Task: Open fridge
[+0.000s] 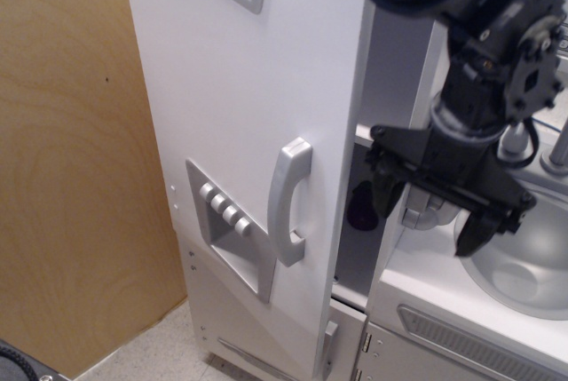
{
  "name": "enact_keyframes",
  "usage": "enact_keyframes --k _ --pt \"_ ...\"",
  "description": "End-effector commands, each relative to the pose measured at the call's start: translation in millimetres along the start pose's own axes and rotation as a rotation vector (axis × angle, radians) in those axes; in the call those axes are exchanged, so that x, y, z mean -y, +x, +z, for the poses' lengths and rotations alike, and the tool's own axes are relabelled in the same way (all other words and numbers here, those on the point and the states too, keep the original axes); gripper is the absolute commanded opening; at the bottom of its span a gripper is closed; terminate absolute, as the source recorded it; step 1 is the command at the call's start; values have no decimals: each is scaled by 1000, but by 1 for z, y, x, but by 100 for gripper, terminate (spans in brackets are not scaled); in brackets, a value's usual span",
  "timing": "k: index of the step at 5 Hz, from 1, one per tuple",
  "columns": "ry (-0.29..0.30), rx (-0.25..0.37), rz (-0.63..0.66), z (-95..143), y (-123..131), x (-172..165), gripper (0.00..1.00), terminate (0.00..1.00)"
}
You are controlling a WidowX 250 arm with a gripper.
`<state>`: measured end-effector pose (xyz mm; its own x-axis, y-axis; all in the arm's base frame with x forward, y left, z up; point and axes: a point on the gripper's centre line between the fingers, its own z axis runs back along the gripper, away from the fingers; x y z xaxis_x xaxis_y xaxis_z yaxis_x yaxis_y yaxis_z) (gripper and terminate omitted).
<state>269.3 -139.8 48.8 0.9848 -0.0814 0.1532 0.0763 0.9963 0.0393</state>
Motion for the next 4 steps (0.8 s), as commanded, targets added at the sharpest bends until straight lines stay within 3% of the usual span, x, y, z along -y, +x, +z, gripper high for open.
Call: enact_keyframes --k 1,3,4 --pt "16 2 73 28 -15 -29 100 0" --pt "43 -22 116 39 -44 -49 100 0" --pt "69 -19 130 40 -59 -60 100 100"
